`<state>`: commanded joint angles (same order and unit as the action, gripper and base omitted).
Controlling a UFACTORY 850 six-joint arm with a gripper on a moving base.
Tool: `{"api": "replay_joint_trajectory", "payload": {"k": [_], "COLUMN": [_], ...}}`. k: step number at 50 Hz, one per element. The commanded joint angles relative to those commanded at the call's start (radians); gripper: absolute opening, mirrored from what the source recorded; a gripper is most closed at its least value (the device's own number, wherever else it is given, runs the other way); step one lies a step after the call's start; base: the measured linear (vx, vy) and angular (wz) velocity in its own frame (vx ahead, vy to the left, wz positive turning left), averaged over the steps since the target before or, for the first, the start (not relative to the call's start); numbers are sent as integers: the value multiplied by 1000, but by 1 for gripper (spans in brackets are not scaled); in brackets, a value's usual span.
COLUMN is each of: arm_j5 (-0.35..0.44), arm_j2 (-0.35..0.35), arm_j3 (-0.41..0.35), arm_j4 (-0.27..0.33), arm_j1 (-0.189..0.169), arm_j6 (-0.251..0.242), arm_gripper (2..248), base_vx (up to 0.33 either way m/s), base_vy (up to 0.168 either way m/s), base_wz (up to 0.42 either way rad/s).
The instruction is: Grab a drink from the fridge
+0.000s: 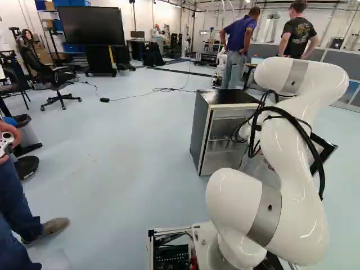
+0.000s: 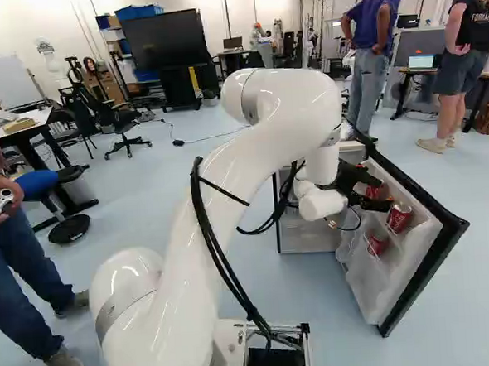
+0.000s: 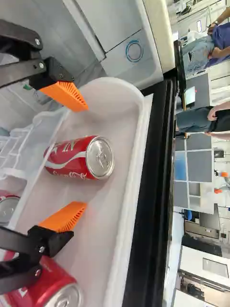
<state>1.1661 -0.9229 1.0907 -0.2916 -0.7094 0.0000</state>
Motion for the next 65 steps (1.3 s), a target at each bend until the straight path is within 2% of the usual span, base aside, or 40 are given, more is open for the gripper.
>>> {"api": "replay_joint_trajectory", "payload": {"k": [1, 2, 6, 7, 11, 12, 16, 17, 22, 23, 40, 65], "arm_j5": [0, 0, 0, 0, 0, 0, 0, 0, 0, 0, 0, 0], "arm_j2": [0, 0, -1, -1, -1, -1, -1, -1, -1, -1, 1, 51], "arm_j3": [0, 0, 1, 1, 1, 1, 1, 1, 1, 1, 0, -24], "arm_j4": [0, 0, 0, 0, 0, 0, 0, 0, 0, 0, 0, 0], "arm_j1": [0, 0, 0, 0, 0, 0, 0, 0, 0, 0, 0, 0], "arm_j6": [0, 0, 0, 0, 0, 0, 0, 0, 0, 0, 0, 0], "arm_gripper": [247, 236, 236, 198, 198, 160, 160, 121, 121, 95, 95, 95], "base_vx": [0, 0, 0, 0, 0, 0, 0, 0, 0, 0, 0, 0], "base_vy": [0, 0, 0, 0, 0, 0, 0, 0, 0, 0, 0, 0], "base_wz": [0, 0, 0, 0, 0, 0, 0, 0, 0, 0, 0, 0]}}
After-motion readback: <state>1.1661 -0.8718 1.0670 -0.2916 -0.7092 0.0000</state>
